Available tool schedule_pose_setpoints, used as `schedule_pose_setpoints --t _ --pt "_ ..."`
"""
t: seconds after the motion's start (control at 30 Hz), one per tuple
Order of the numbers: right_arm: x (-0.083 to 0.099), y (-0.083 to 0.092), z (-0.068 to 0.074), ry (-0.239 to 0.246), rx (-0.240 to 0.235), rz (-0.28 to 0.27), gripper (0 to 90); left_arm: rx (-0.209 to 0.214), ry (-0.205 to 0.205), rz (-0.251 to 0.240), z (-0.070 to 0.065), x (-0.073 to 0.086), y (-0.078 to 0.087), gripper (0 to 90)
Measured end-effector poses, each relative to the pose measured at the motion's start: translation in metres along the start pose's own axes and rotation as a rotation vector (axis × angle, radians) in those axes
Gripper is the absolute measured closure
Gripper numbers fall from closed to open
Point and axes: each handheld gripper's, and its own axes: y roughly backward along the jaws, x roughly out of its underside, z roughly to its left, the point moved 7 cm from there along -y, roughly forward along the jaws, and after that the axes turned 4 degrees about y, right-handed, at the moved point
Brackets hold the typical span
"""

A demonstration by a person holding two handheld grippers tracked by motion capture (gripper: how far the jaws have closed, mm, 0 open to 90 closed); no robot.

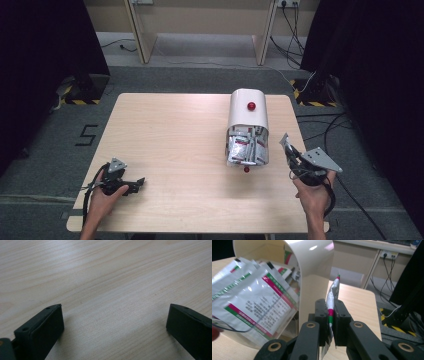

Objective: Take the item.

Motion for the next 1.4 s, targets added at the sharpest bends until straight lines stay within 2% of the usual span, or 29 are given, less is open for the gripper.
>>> schedule_pose_setpoints --t 0.57,0.73,1.13,1.4 --pt "0.029 -0.02 -0.007 -0.018 0.002 0.077 84.3 0.0 0.002 -0.001 0.0 0.0 0.0 0.7" --pt "0.043 -0.029 -0.008 -0.03 -0.005 0.113 84.3 0.0 0.002 -0.001 0.0 0.0 0.0 0.7" --pt "0.057 -0.041 -0.007 -0.031 -0.011 0.15 84.3 0.0 0.002 -0.001 0.0 0.0 0.0 0.7" --pt "0.067 -0.049 -0.005 -0.062 -0.044 0.167 84.3 0.0 0.002 -0.001 0.0 0.0 0.0 0.7"
